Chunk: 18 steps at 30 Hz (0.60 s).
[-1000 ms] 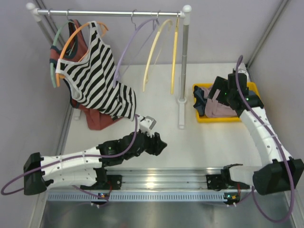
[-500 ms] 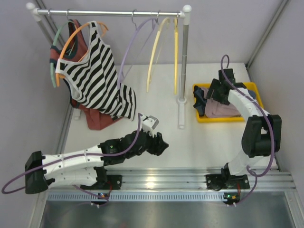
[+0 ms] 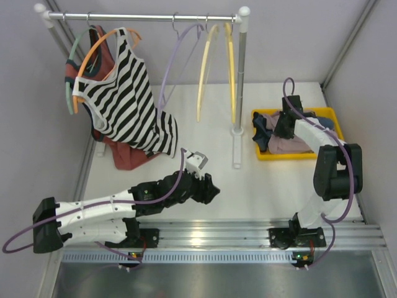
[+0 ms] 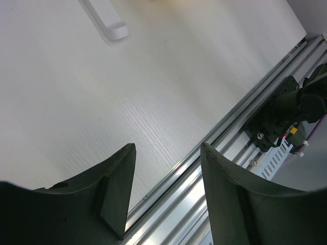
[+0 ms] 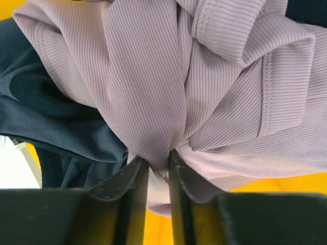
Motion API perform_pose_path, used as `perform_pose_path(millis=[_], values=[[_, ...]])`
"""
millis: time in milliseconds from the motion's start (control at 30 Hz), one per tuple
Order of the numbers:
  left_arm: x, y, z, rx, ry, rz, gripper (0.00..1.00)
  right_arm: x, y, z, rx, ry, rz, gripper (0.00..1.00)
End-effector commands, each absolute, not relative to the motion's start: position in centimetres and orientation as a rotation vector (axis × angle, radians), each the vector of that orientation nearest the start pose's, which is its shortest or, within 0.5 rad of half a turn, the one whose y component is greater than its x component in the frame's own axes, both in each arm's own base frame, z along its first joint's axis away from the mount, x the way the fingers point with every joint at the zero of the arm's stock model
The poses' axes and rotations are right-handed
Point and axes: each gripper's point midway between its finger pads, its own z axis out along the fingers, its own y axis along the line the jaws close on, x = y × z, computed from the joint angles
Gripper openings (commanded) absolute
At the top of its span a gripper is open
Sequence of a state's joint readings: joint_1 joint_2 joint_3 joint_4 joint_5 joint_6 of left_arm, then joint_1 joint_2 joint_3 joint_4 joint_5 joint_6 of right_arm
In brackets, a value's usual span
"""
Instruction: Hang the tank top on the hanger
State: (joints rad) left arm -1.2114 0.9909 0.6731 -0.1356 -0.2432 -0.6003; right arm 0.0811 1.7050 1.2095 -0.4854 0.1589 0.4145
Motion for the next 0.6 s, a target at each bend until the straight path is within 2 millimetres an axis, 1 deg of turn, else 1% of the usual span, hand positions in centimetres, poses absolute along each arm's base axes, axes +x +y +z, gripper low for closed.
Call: perform_pose_path(millis=[0,33,67,100,133,167,200,267,300,367,400,433,467,500,533,567], values=[[13.8,-31.1,18.2,0.465,2.05,-0.906,0.58,41.8,1.4,9.2,0.475,2.428,-0.022,0.19],[13.9,-31.0,18.3,0.465,2.049,-0.903,0.58,41.8,1.4,9.6,0.469,2.422,-0.02,0.11],[13.9,-31.0,18.3,0.46,2.047,-0.902,0.58,41.7,1.5,9.9,0.466,2.42,-0.018,0.08],[13.9,-30.8,18.4,0.459,2.045,-0.9,0.58,41.7,1.4,11.1,0.463,2.396,-0.014,0.05],[13.9,-30.8,18.5,0.461,2.04,-0.899,0.58,41.7,1.3,11.8,0.459,2.389,-0.013,0.0],[14.0,-30.7,18.6,0.458,2.037,-0.895,0.58,41.6,1.4,12.8,0.453,2.384,-0.006,0.0],[14.0,-30.6,18.8,0.458,2.035,-0.894,0.58,41.6,1.5,14.6,0.445,2.347,0.011,0.0],[14.0,-30.4,19.3,0.457,2.024,-0.894,0.58,41.4,1.6,16.9,0.436,2.309,0.028,0.0],[14.1,-30.4,19.5,0.457,2.018,-0.895,0.58,41.1,1.7,19.4,0.422,2.268,0.048,0.0],[14.1,-30.2,19.9,0.456,2.011,-0.892,0.58,40.7,1.8,22.0,0.411,2.225,0.068,0.0],[14.1,-30.1,20.3,0.451,2.001,-0.897,0.58,40.4,2.0,24.9,0.397,2.166,0.092,0.0],[14.1,-30.1,20.6,0.451,1.994,-0.897,0.58,39.8,2.0,25.9,0.396,2.162,0.095,0.0],[14.1,-29.9,20.9,0.449,1.987,-0.901,0.58,39.6,2.0,28.1,0.391,2.118,0.111,0.0],[14.2,-29.9,21.1,0.443,1.983,-0.901,0.58,38.8,2.1,30.0,0.384,2.081,0.123,0.0],[14.2,-29.8,21.4,0.441,1.977,-0.903,0.58,38.1,2.1,30.9,0.383,2.075,0.129,0.0],[14.2,-29.7,21.8,0.437,1.965,-0.912,0.58,37.7,2.4,33.0,0.37,2.036,0.155,0.0]])
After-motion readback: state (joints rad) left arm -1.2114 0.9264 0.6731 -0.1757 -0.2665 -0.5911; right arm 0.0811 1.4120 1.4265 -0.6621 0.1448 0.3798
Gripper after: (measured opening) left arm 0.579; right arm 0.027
